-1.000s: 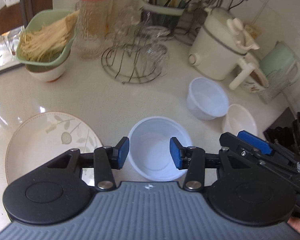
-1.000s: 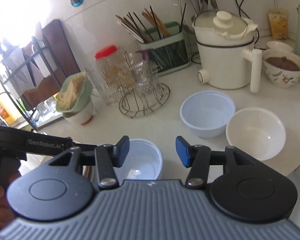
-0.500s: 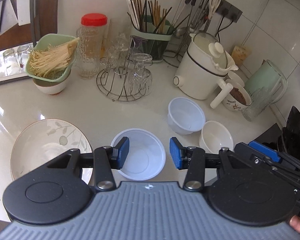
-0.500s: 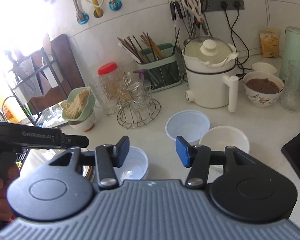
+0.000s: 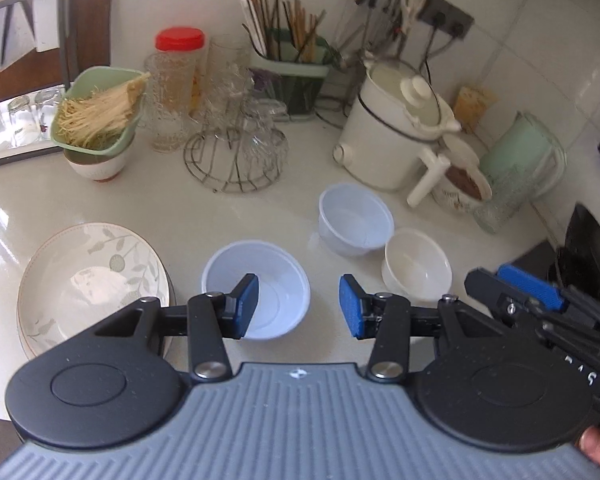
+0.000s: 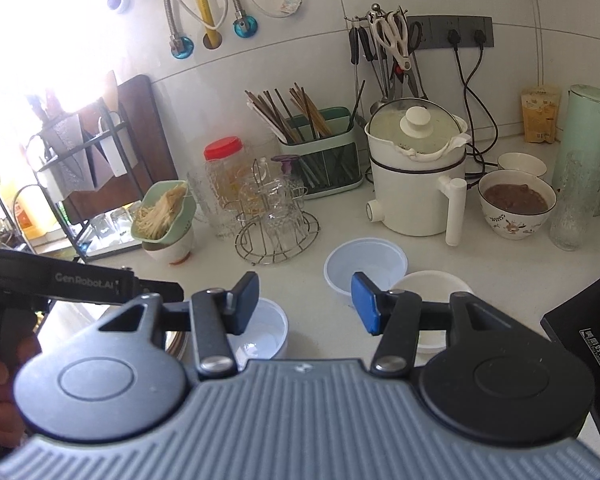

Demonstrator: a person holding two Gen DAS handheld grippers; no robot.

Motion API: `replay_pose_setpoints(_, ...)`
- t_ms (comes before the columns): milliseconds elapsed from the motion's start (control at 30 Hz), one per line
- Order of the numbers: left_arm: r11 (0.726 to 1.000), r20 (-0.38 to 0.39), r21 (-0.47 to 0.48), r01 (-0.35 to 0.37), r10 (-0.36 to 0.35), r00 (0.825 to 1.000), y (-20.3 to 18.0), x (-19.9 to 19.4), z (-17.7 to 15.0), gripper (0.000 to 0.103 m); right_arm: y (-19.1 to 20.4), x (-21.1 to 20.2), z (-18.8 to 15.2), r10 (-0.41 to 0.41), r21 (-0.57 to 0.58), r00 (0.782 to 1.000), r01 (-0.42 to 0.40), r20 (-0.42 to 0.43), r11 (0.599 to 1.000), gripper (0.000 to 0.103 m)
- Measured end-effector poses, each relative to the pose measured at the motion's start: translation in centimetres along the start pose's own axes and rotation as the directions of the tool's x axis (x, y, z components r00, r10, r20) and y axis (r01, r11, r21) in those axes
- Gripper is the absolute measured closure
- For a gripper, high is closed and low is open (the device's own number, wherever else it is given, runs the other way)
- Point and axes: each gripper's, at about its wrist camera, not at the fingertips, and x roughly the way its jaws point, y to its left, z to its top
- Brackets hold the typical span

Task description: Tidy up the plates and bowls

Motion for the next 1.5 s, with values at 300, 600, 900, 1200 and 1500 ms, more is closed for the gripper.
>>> replay_pose_setpoints(300,0.999,0.016,-0.042,0.001,0.0,1.0,0.0,-0.5,-0.8,0.052,-0.4,-0.8,-0.5,-0.028,-0.027,0.999,0.028,-0.018,0.999,0.049)
replay_pose_setpoints(600,1.0,-0.004,-0.025,0.008,-0.009,1.0,-1.4,0.3,-1.5,0.052,-1.6,-0.6,-0.9,-0.047,-0.019,0.998,0.046,-0.033,0.999,0.049)
replay_pose_setpoints(900,0.999,-0.015,-0.038,0.011,-0.011,1.0,-2.0,1.2,-1.5,0.049,-2.5,-0.7,-1.1,-0.057,-0.023,0.998,0.056,-0.04,0.998,0.046)
replay_pose_setpoints(1200,0.999,-0.021,-0.046,-0.002,0.001,1.0,-1.6,1.8,-1.1,0.046,-2.8,-0.4,-1.0,-0.078,-0.014,0.996,0.077,-0.041,0.997,0.046)
replay_pose_setpoints(1500,0.999,-0.066,-0.045,0.007,-0.01,0.998,-0.8,4.2,1.8,0.043,-2.7,2.1,0.1,-0.067,0.012,0.994,0.068,-0.087,0.998,0.039)
